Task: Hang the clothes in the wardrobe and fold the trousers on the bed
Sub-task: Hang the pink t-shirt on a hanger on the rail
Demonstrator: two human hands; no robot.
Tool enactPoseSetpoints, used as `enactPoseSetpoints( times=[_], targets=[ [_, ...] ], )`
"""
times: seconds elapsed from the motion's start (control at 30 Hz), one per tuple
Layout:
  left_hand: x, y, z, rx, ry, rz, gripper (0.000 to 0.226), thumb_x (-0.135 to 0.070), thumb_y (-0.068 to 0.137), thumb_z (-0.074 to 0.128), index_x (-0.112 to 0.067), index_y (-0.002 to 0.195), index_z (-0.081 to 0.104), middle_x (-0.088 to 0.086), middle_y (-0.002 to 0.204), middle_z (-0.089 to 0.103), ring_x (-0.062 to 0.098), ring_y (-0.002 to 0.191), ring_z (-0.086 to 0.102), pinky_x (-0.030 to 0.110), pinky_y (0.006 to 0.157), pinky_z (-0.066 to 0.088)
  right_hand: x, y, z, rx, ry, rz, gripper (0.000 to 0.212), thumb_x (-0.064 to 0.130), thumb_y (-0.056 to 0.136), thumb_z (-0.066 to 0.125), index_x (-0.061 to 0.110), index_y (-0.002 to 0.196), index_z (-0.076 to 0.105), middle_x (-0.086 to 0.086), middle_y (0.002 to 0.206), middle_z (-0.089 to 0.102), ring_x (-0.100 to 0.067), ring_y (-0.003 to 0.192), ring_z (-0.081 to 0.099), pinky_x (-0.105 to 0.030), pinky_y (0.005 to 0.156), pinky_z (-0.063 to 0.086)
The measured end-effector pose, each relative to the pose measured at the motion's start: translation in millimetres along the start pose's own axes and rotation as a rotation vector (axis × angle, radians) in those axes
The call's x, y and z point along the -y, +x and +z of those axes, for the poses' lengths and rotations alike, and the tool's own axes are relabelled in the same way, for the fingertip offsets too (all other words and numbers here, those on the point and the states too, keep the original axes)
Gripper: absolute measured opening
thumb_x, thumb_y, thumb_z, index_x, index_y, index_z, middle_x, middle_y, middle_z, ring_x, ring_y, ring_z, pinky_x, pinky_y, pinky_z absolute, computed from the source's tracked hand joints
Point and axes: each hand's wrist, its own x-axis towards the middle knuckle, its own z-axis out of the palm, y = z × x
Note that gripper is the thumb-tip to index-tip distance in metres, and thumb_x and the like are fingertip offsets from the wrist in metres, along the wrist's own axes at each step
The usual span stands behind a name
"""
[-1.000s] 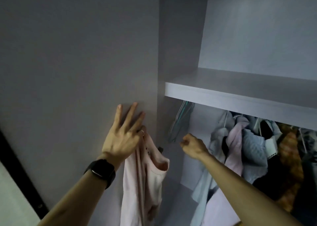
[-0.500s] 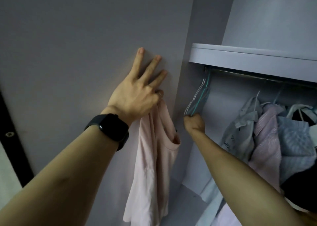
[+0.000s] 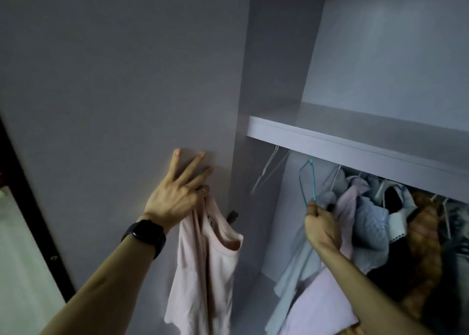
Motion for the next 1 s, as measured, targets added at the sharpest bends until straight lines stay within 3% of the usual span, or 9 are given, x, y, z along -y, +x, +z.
enactPoseSetpoints(
  times=[0.1, 0.17, 0.27, 0.4, 0.5, 0.63, 0.77, 0.9, 1.0],
  targets=[
    [-11, 2, -17, -0.013, -0.182, -0.135, 0.020, -0.018, 0.082, 0.066, -0.019, 0.094, 0.082, 0.007, 0.118, 0.073, 0.038, 0.126, 0.059, 0.076, 0.108, 0.022, -37, -44, -37, 0.083, 0.113, -0.005, 0.045, 0.041, 0.105, 0.041, 0.011, 0.103, 0.074, -0.023, 0.117, 0.069, -0.044, 0.108, 0.060, -0.040, 0.089, 0.045],
    [-31, 5, -33, 0.052, -0.409, -0.291, 0.033, -0.031, 0.090, 0.050, -0.019, 0.098, 0.080, 0.005, 0.104, 0.075, 0.033, 0.108, 0.068, 0.069, 0.110, 0.032, -61, -77, -63, 0.131, 0.244, 0.015, 0.047, 0.043, 0.103, 0.050, 0.011, 0.074, 0.068, -0.022, 0.091, 0.071, -0.044, 0.092, 0.062, -0.041, 0.080, 0.048],
    [-75, 0, -56, 0.306, -0.845, -0.613, 0.038, -0.046, 0.099, 0.036, -0.030, 0.112, 0.068, 0.001, 0.110, 0.071, 0.034, 0.101, 0.066, 0.044, 0.087, 0.051, -97, -128, -96, 0.191, 0.400, 0.063, 0.060, 0.051, 0.096, 0.058, 0.001, 0.065, 0.060, -0.022, 0.070, 0.063, -0.040, 0.075, 0.060, -0.045, 0.076, 0.049],
    [-138, -5, -63, 0.286, -1.170, -0.728, 0.019, -0.034, 0.101, 0.054, -0.025, 0.101, 0.070, 0.000, 0.089, 0.073, 0.030, 0.088, 0.067, 0.027, 0.068, 0.040, -122, -163, -125, 0.252, 0.521, 0.106, 0.073, 0.080, 0.073, 0.054, 0.014, 0.053, 0.031, -0.008, 0.056, 0.032, -0.019, 0.057, 0.035, -0.032, 0.058, 0.030],
    [-171, -7, -58, 0.337, -1.256, -0.621, 0.024, -0.027, 0.100, 0.056, -0.028, 0.119, 0.072, 0.001, 0.096, 0.076, 0.026, 0.094, 0.067, 0.021, 0.072, 0.039, -130, -168, -136, 0.277, 0.749, 0.203, 0.079, 0.067, 0.075, 0.072, -0.001, 0.057, 0.037, -0.007, 0.062, 0.035, -0.022, 0.065, 0.034, -0.029, 0.056, 0.025],
    [-196, -14, -52, 0.426, -1.302, -0.477, 0.047, -0.027, 0.100, 0.057, -0.039, 0.144, 0.051, 0.001, 0.074, 0.069, 0.033, 0.083, 0.064, 0.035, 0.075, 0.048, -145, -185, -143, 0.369, 0.886, 0.230, 0.066, 0.061, 0.080, 0.070, 0.024, 0.044, 0.028, -0.003, 0.046, 0.018, -0.019, 0.048, 0.013, -0.043, 0.052, 0.010],
    [-191, 8, -42, 0.378, -1.342, -0.405, 0.029, -0.014, 0.096, 0.059, -0.034, 0.112, 0.071, -0.003, 0.067, 0.066, 0.027, 0.063, 0.061, 0.037, 0.072, 0.054, -151, -197, -147, 0.388, 0.816, 0.130, 0.063, 0.055, 0.094, 0.056, 0.027, 0.042, 0.037, 0.002, 0.043, 0.026, -0.013, 0.037, 0.026, -0.030, 0.045, 0.020],
    [-184, 29, -45, 0.201, -1.333, -0.196, 0.027, -0.007, 0.094, 0.058, -0.024, 0.109, 0.072, -0.009, 0.094, 0.073, 0.020, 0.090, 0.067, 0.029, 0.082, 0.052, -162, -209, -149, 0.310, 0.527, 0.027, 0.032, 0.045, 0.090, 0.065, 0.041, 0.059, 0.065, 0.010, 0.051, 0.051, -0.004, 0.050, 0.048, -0.018, 0.052, 0.040],
    [-186, 45, -56, 0.056, -1.232, 0.076, 0.029, -0.007, 0.088, 0.057, -0.016, 0.110, 0.073, 0.002, 0.109, 0.073, 0.031, 0.092, 0.072, 0.042, 0.076, 0.060, -161, -207, -149, 0.355, 0.395, 0.045, 0.017, 0.036, 0.090, 0.075, 0.050, 0.083, 0.068, 0.005, 0.068, 0.065, -0.011, 0.064, 0.060, -0.021, 0.063, 0.050]
  ],
)
